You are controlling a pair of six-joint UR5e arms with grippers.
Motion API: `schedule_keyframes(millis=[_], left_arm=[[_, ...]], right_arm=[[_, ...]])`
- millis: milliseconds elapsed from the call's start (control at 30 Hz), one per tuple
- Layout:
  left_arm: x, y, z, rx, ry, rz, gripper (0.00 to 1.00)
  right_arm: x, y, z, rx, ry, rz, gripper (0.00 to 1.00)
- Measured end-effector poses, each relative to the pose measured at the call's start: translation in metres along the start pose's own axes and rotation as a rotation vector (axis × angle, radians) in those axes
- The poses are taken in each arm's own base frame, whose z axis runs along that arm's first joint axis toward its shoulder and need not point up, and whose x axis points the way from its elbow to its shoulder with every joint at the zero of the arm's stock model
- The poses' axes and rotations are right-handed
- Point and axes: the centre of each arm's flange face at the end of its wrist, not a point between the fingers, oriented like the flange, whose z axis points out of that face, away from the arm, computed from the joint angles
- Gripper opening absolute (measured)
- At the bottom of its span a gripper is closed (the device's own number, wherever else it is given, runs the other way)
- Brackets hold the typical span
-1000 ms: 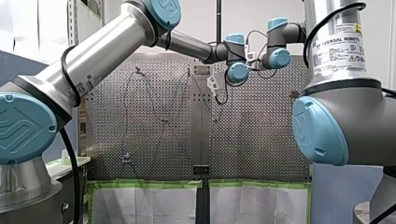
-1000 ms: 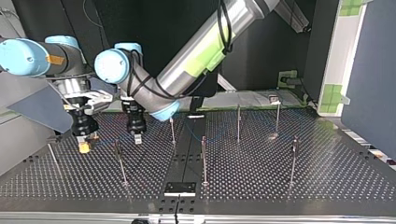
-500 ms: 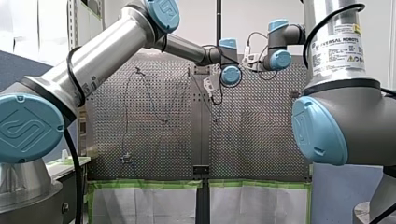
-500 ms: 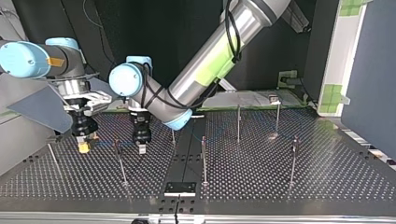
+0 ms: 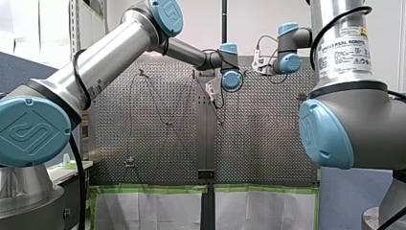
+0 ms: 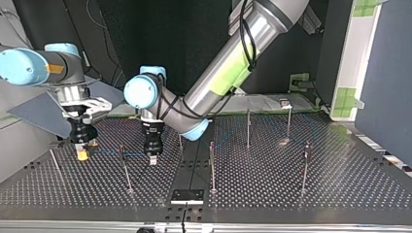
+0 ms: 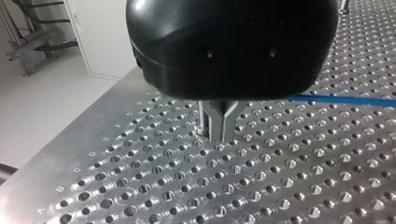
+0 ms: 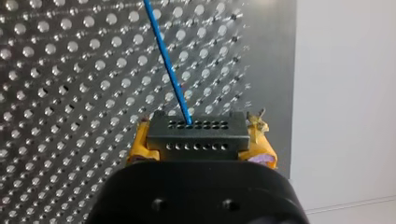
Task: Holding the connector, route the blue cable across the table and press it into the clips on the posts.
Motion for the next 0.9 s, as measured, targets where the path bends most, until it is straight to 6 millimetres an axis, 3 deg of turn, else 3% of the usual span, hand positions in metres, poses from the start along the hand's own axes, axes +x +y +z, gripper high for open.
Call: schedule_keyframes(millis=[100, 133, 167, 233, 267, 300, 333, 367, 433, 467, 500, 900], left_arm=[[0.0, 0.001, 0.0, -0.001, 0.002, 0.002, 0.03], [0.001, 0.001, 0.0, -0.002, 0.004, 0.003, 0.11], [0.001, 0.001, 0.0, -0.002, 0.005, 0.004, 0.11], [0.001, 0.002, -0.001, -0.003, 0.009, 0.007, 0.27], [0.002, 0.002, -0.001, -0.003, 0.011, 0.008, 0.27], [0.002, 0.001, -0.002, -0.003, 0.012, 0.009, 0.49], [0.002, 0.001, -0.002, -0.002, 0.014, 0.01, 0.6], [0.003, 0.0, -0.003, -0.001, 0.016, 0.011, 0.6], [0.004, 0.0, -0.005, 0.0, 0.02, 0.012, 0.89], [0.005, 0.0, -0.006, -0.001, 0.023, 0.014, 0.89], [0.006, 0.0, -0.006, -0.001, 0.027, 0.015, 1.0], [0.009, 0.003, -0.017, -0.014, 0.096, 0.035, 1.0]], right_arm=[[-0.004, 0.005, 0.002, -0.004, -0.005, 0.0, 0.0], [-0.005, 0.006, 0.002, -0.005, -0.006, 0.0, 0.0], [-0.005, 0.006, 0.002, -0.005, -0.007, 0.0, 0.0], [-0.006, 0.008, 0.002, -0.006, -0.008, -0.001, 0.0], [-0.006, 0.009, 0.002, -0.008, -0.008, -0.002, 0.0], [-0.006, 0.009, 0.003, -0.008, -0.008, -0.003, 0.0], [-0.006, 0.009, 0.003, -0.008, -0.008, -0.003, 0.0], [-0.006, 0.009, 0.003, -0.008, -0.008, -0.004, 0.0], [-0.006, 0.009, 0.003, -0.008, -0.008, -0.005, 0.0], [-0.007, 0.009, 0.003, -0.008, -0.009, -0.005, 0.0], [-0.007, 0.009, 0.003, -0.008, -0.009, -0.006, 0.0], [-0.007, 0.009, 0.003, -0.008, -0.009, -0.008, 0.0]])
